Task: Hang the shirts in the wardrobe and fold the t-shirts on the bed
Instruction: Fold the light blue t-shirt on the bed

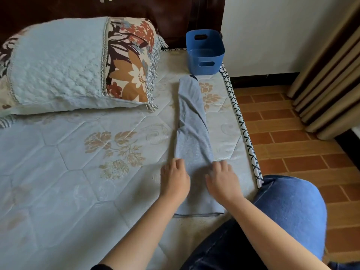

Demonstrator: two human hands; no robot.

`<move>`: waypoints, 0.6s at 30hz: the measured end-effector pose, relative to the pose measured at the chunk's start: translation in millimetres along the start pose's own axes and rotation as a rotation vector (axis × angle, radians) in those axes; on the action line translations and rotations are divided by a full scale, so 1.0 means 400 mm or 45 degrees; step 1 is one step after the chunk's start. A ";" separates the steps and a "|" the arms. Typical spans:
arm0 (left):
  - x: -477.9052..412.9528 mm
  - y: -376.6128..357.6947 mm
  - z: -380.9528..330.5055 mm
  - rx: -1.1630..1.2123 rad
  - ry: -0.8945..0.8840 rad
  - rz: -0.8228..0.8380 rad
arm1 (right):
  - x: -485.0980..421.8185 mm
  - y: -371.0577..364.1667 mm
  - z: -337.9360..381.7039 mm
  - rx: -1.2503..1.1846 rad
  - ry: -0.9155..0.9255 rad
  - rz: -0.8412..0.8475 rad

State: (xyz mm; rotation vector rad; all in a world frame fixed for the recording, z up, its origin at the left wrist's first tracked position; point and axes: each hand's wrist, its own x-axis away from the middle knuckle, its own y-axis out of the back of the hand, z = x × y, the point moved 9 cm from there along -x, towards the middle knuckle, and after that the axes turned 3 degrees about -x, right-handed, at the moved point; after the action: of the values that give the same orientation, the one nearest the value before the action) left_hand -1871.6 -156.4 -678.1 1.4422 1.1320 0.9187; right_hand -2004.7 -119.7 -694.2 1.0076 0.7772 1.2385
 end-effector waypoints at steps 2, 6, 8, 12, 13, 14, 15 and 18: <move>-0.051 -0.032 -0.036 0.019 -0.124 0.047 | -0.012 -0.043 0.057 0.013 0.221 0.079; -0.169 -0.081 -0.058 -0.014 -0.230 0.171 | -0.085 -0.068 0.089 -0.051 0.250 0.269; -0.221 -0.091 -0.048 -0.031 -0.224 0.260 | -0.140 -0.060 0.085 -0.086 0.226 0.243; -0.242 -0.150 0.035 -0.131 -0.193 0.301 | -0.240 -0.087 0.094 0.046 0.304 0.332; -0.234 -0.145 0.052 -0.074 -0.164 0.236 | -0.260 -0.100 0.101 0.067 0.325 0.350; -0.228 -0.153 0.064 -0.013 -0.153 0.195 | -0.282 -0.115 0.106 0.083 0.337 0.357; -0.227 -0.155 0.072 0.016 -0.144 0.153 | -0.305 -0.128 0.109 0.108 0.337 0.338; -0.231 -0.147 0.075 0.079 -0.123 0.076 | -0.356 -0.163 0.101 0.216 0.325 0.205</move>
State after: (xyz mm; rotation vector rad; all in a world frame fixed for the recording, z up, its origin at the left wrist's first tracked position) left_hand -1877.2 -252.5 -738.4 1.5614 1.0587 0.8520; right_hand -1969.3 -269.0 -745.5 1.0779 1.0283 1.4786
